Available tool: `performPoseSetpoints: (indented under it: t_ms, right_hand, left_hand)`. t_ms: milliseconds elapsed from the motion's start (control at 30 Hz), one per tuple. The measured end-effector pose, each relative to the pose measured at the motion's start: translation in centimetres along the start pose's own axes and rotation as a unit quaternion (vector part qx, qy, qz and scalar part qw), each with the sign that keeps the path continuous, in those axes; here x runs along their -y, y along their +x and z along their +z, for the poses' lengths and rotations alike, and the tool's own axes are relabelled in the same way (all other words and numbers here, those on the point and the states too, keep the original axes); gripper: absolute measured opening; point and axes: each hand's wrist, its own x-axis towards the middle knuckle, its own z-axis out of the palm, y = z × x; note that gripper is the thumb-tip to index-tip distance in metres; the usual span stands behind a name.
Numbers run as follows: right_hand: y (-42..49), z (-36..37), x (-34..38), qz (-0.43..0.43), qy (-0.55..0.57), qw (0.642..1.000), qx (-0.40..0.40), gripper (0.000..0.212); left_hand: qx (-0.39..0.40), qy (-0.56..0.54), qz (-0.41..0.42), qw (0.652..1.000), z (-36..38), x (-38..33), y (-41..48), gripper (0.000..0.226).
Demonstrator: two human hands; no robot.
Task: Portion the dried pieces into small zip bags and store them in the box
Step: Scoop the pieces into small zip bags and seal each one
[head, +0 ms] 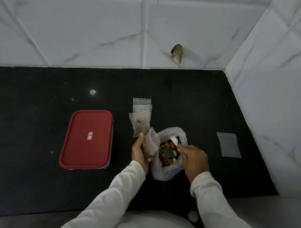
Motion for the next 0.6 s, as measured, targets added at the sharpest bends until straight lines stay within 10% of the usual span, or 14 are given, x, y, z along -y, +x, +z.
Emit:
performPoseSetpoints:
  t_ms: [300,600]
  right_hand:
    - [-1.4,0.8,-0.3,-0.127,0.088,0.983,-0.102,0.015]
    - [-1.9,1.0,0.9,-0.078,0.202,0.976,-0.036,0.016]
  left_hand:
    - [-0.004,-0.011,0.01,1.0,0.0,0.3,0.4,0.044]
    - [-0.001,-0.03,-0.002,1.0,-0.1,0.4,0.4,0.045]
